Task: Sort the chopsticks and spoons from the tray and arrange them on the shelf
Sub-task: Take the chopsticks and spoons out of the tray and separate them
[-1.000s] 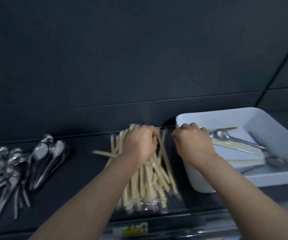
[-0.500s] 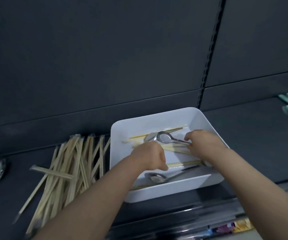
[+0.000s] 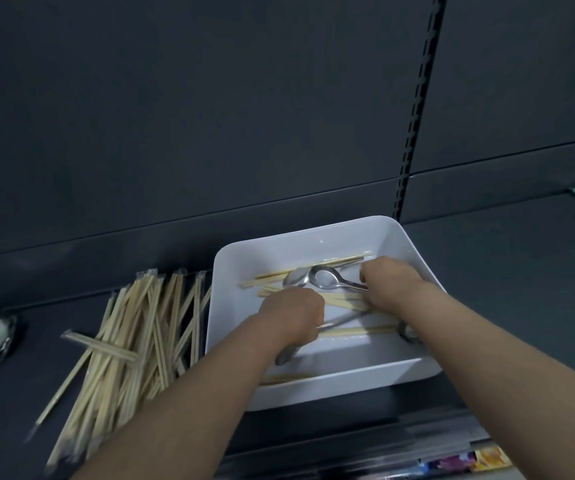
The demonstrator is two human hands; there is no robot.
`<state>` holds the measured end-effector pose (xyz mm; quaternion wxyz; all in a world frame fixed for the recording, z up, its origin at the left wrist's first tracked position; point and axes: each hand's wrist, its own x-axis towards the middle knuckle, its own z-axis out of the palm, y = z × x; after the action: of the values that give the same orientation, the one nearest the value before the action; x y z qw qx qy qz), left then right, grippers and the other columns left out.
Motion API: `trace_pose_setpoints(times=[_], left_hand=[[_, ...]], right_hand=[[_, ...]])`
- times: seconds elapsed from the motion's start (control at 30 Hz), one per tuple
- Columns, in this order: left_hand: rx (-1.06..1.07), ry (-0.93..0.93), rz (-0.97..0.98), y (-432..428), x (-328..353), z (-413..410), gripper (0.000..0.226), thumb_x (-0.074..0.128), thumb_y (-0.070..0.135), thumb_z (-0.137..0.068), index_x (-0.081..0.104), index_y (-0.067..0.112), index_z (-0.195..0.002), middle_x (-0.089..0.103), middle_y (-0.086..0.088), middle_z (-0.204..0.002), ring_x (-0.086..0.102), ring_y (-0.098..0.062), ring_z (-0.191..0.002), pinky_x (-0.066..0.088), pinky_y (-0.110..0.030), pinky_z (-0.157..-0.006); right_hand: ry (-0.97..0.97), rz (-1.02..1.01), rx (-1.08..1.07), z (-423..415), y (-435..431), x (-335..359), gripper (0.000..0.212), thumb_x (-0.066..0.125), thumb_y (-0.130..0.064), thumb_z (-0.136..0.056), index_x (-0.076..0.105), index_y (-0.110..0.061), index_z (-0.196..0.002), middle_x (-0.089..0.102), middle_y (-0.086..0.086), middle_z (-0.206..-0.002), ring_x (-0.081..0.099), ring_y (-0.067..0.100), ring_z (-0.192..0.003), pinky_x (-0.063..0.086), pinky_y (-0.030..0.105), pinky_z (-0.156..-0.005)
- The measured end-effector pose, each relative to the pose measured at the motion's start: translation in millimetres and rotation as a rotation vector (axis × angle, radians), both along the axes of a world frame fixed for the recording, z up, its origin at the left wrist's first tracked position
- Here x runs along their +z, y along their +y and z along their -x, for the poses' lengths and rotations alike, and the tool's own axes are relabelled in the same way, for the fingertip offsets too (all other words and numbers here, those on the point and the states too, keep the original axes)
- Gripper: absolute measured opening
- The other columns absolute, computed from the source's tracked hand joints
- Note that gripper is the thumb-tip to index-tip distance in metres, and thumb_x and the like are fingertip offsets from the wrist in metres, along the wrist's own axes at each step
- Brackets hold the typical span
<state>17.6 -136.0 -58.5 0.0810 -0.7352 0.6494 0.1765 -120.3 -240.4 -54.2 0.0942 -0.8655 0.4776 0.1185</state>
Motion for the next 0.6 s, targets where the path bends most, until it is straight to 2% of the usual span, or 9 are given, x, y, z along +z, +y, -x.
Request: trace_pose_setpoints(times=[0.07,0.2,0.3,0.4,0.5,0.6], left_hand=[[0.054,0.038,0.056,-1.0,4.0,-6.6,0.01,0.057,0.022,-0.092,0.065,0.017,-0.093,0.065,-0.002,-0.103,0.061,-0.025,-0.097,0.048,-0.032,-0.079],[0.304,0.237,0.29,-2.2,10.2,-23.6,0.017,0.061,0.031,-0.09,0.058,0.022,-0.076,0.059,0.004,-0.077,0.059,-0.021,-0.081,0.044,-0.029,-0.069],[0.525,0.484,0.468,2.3,15.8,-32.2,0.016,0.064,0.028,-0.087,0.067,0.013,-0.08,0.067,-0.002,-0.078,0.064,-0.025,-0.08,0.053,-0.034,-0.073],[0.698,0.667,0.62,14.5,22.2,-47.6,0.014,0.064,0.026,-0.086,0.072,0.015,-0.082,0.072,-0.002,-0.078,0.067,-0.025,-0.08,0.056,-0.04,-0.076],[0.85,0.793,0.815,32.3,29.6,-75.1,0.011,0.064,0.023,-0.086,0.071,0.019,-0.078,0.064,0.006,-0.062,0.058,-0.017,-0.062,0.053,-0.037,-0.067],[1.024,1.008,1.011,60.2,43.2,-105.3,0.018,0.059,0.011,-0.09,0.069,0.018,-0.078,0.061,0.004,-0.057,0.052,-0.008,-0.05,0.045,-0.025,-0.053]], right_hand=[[0.041,-0.008,-0.002,-2.1,1.2,-1.5,0.028,0.053,-0.016,-0.09,0.059,-0.013,-0.116,0.059,0.008,-0.123,0.057,0.028,-0.114,0.047,0.033,-0.089],[-0.013,-0.011,-0.045,-0.8,2.0,-4.2,0.025,0.055,-0.025,-0.088,0.065,-0.023,-0.11,0.064,0.001,-0.115,0.06,0.025,-0.107,0.048,0.03,-0.082],[-0.144,-0.043,-0.126,-4.2,4.4,5.6,0.017,0.055,-0.03,-0.09,0.066,-0.026,-0.103,0.066,0.0,-0.105,0.061,0.024,-0.098,0.045,0.027,-0.073],[-0.329,-0.055,-0.175,-17.0,13.7,20.0,0.014,0.048,-0.026,-0.094,0.058,-0.023,-0.103,0.065,0.003,-0.103,0.058,0.024,-0.088,0.043,0.029,-0.069],[-0.525,-0.077,-0.16,-43.3,33.6,36.8,0.012,0.041,-0.022,-0.092,0.047,-0.02,-0.102,0.067,0.005,-0.096,0.061,0.029,-0.089,0.048,0.036,-0.074],[-0.617,-0.123,-0.047,-87.0,66.6,54.2,0.028,0.042,-0.01,-0.088,0.042,-0.021,-0.113,0.066,0.003,-0.099,0.059,0.029,-0.091,0.046,0.035,-0.074]])
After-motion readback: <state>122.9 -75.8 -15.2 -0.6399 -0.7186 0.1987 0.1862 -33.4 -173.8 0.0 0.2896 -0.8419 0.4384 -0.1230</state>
